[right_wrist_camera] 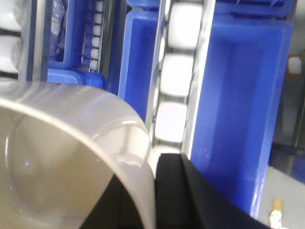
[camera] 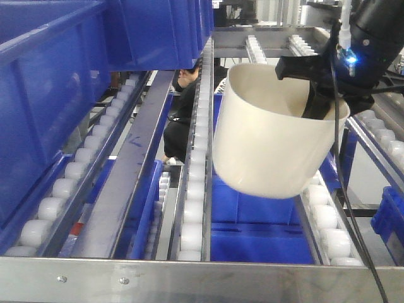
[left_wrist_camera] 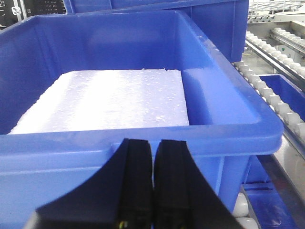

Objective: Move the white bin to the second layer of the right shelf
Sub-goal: 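Lower the white bin onto the roller track with the right gripper, then open the right gripper and lift it away from the bin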

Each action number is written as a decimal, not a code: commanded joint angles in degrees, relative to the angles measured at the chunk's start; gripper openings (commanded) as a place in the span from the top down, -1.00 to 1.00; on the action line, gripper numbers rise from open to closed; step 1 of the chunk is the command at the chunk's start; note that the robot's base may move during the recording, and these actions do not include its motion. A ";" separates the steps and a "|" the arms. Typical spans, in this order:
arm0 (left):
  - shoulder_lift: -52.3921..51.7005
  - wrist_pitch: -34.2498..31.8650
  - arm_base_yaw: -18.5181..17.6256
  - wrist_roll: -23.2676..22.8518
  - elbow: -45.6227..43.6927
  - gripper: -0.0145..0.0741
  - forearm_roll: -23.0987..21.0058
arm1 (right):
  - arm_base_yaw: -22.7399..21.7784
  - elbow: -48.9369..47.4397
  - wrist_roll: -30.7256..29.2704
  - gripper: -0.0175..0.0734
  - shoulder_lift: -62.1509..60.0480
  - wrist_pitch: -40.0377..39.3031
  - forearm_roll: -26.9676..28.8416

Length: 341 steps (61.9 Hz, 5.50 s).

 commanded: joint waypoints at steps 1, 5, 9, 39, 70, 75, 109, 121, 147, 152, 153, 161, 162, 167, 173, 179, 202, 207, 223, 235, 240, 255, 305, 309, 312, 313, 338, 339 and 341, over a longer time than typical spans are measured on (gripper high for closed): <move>-0.80 -4.89 -0.16 -0.15 2.11 0.48 -0.35 | -0.26 -2.78 -0.15 0.49 -2.67 -2.16 -0.32; -0.80 -4.89 -0.16 -0.15 2.11 0.48 -0.35 | -0.26 -3.39 -0.15 0.49 -2.67 -2.04 -0.53; -0.80 -4.89 -0.16 -0.15 2.11 0.48 -0.35 | -0.26 -3.80 -0.15 0.49 -2.67 -1.97 -0.80; -0.80 -4.89 -0.16 -0.15 2.11 0.48 -0.35 | -0.26 -3.79 -0.15 0.49 -2.26 -1.85 -3.53; -0.80 -4.89 -0.16 -0.15 2.11 0.48 -0.35 | 1.44 -3.79 -0.09 0.49 0.18 0.08 -4.97; -0.80 -4.89 -0.16 -0.15 2.11 0.48 -0.35 | 1.44 -3.79 -0.09 0.49 0.24 0.33 -4.97; -0.80 -4.89 -0.16 -0.15 2.11 0.48 -0.35 | 1.44 -3.79 -0.09 0.49 0.13 -0.83 -4.97; -0.80 -4.89 -0.16 -0.15 2.11 0.48 -0.35 | 1.44 -3.79 -0.09 0.49 -0.11 -0.89 -5.02; -0.80 -4.89 -0.16 -0.15 2.11 0.48 -0.35 | 1.03 -3.79 -0.09 0.49 -0.40 -2.19 -6.24; -0.80 -4.89 -0.16 -0.15 2.11 0.48 -0.35 | 0.80 -3.79 -0.09 0.49 -0.40 -2.25 -6.35; -0.80 -4.89 -0.16 -0.15 2.11 0.48 -0.35 | 0.67 -3.79 -0.09 0.49 -0.40 -2.25 -6.48; -0.80 -4.89 -0.16 -0.15 2.11 0.48 -0.35 | 0.67 -3.79 -0.09 0.49 -0.40 -2.25 -6.85; -0.80 -4.89 -0.16 -0.15 2.11 0.48 -0.35 | 0.67 -3.79 -0.09 0.49 -0.40 -2.25 -6.85; -0.80 -4.89 -0.16 -0.15 2.11 0.48 -0.35 | 0.67 -3.80 -0.09 0.49 -0.40 -2.32 -6.85; -0.80 -4.89 -0.16 -0.15 2.11 0.48 -0.35 | 0.67 -4.31 -0.09 0.49 -0.40 -1.93 -6.85; -0.80 -4.89 -0.16 -0.15 2.11 0.48 -0.35 | 0.67 -4.97 -0.09 0.49 -0.47 -1.79 -6.97; -0.80 -4.89 -0.16 -0.15 2.11 0.48 -0.35 | 0.67 -6.08 -0.05 0.49 -0.60 -0.98 -7.21; -0.80 -4.89 -0.16 -0.15 2.11 0.48 -0.35 | 0.67 -6.08 -0.05 0.49 -0.48 -0.92 -7.21; -0.80 -4.89 -0.16 -0.15 2.11 0.48 -0.35 | 0.67 -6.08 -0.05 0.49 0.52 0.18 -7.68; -0.80 -4.89 -0.16 -0.15 2.11 0.48 -0.35 | 0.72 -6.08 -0.05 0.49 0.64 0.33 -7.73; -0.80 -4.89 -0.16 -0.15 2.11 0.48 -0.35 | 0.72 -6.08 -0.05 0.49 0.64 0.33 -7.73; -0.80 -4.89 -0.16 -0.15 2.11 0.48 -0.35 | 0.78 -6.08 -0.05 0.47 0.65 0.20 -7.73; -0.80 -4.89 -0.16 -0.15 2.11 0.48 -0.35 | 0.96 -6.08 -0.05 -0.46 -1.48 -2.76 -5.37; -0.80 -4.89 -0.16 -0.15 2.11 0.48 -0.35 | 1.08 -6.08 -0.05 -0.46 -1.71 -2.99 -4.13; -0.80 -4.89 -0.16 -0.15 2.11 0.48 -0.35 | 1.40 -6.08 -0.05 -0.46 -1.86 -3.04 -3.85; -0.80 -4.89 -0.16 -0.15 2.11 0.48 -0.35 | 1.47 -6.08 -0.05 -0.46 -1.85 -3.04 -3.85; -0.80 -4.89 -0.16 -0.15 2.11 0.48 -0.35 | 3.81 -6.08 -0.05 -0.46 -5.25 -3.82 -3.69; -0.80 -4.89 -0.16 -0.15 2.11 0.48 -0.35 | 3.81 -6.08 -0.05 -0.46 -5.47 -3.89 -3.68; -0.80 -4.89 -0.16 -0.15 2.11 0.48 -0.35 | 3.81 -6.08 -0.05 -0.46 -6.05 -4.05 -3.68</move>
